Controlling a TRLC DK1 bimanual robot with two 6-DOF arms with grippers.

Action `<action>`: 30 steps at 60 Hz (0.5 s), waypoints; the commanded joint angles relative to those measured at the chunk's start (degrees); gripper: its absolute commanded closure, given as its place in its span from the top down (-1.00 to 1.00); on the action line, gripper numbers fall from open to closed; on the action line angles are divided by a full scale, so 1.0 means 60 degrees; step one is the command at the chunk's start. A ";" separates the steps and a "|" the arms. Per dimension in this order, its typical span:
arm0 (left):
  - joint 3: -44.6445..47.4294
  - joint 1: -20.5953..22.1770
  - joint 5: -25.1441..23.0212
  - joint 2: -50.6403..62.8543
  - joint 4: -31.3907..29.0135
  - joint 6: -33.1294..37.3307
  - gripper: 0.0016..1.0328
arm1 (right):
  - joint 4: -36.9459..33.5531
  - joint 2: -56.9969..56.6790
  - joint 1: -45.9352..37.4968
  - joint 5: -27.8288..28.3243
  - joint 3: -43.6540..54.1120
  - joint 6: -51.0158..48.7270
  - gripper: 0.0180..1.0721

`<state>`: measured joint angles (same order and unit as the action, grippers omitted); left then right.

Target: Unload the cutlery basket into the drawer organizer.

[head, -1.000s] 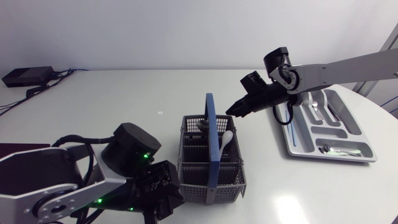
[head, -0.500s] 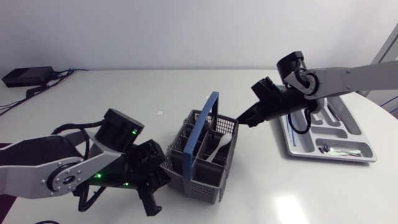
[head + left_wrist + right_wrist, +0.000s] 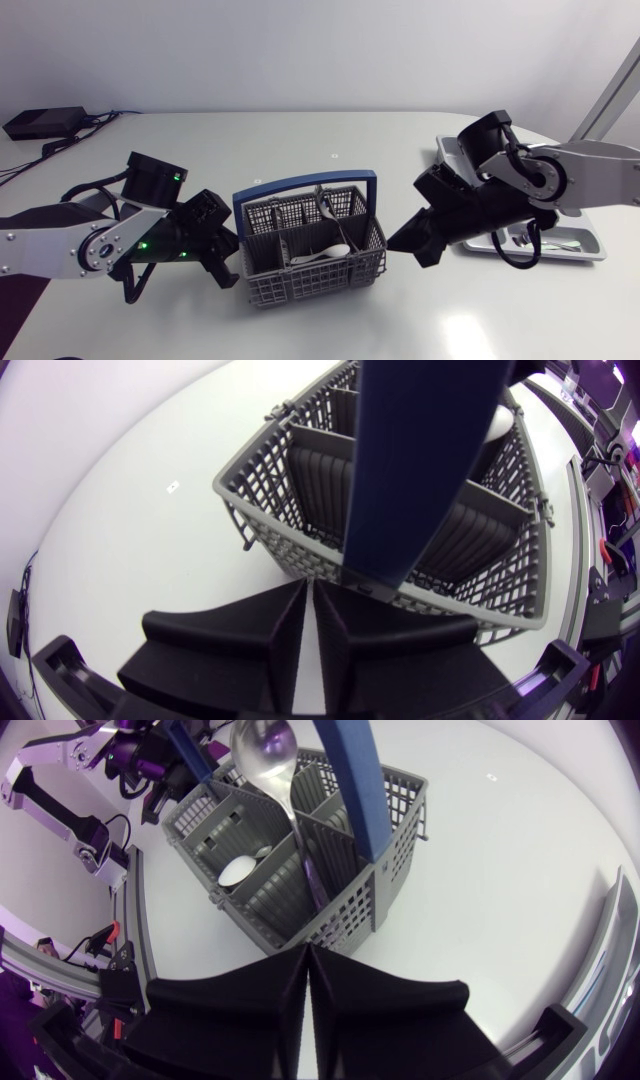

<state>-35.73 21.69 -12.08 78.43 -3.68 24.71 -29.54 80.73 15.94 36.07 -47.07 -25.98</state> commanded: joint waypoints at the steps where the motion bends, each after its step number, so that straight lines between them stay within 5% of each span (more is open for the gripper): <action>1: -0.0389 -0.0071 -0.0478 0.0272 0.0438 0.0306 -0.76 | 0.0089 -0.0476 0.0433 0.0111 0.0462 0.0096 -0.84; 11: -0.0462 -0.0525 -0.0478 0.0360 0.0467 0.0540 -0.53 | 0.0529 -0.1297 0.0389 -0.1003 0.1033 0.0287 -0.82; 23: -0.0066 -0.0993 -0.0478 -0.0885 0.0160 0.0672 -0.22 | 0.0206 -0.2571 0.0331 -0.1486 0.1019 0.0653 -0.38; 30: 0.0036 -0.0993 -0.0478 -0.2145 -0.0529 0.0672 -0.16 | -0.0145 -0.2600 0.0419 -0.1471 0.0389 0.1576 -0.30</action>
<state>-37.01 16.08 -14.57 68.99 -5.34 27.31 -29.43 65.10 17.96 27.59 -42.41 -20.62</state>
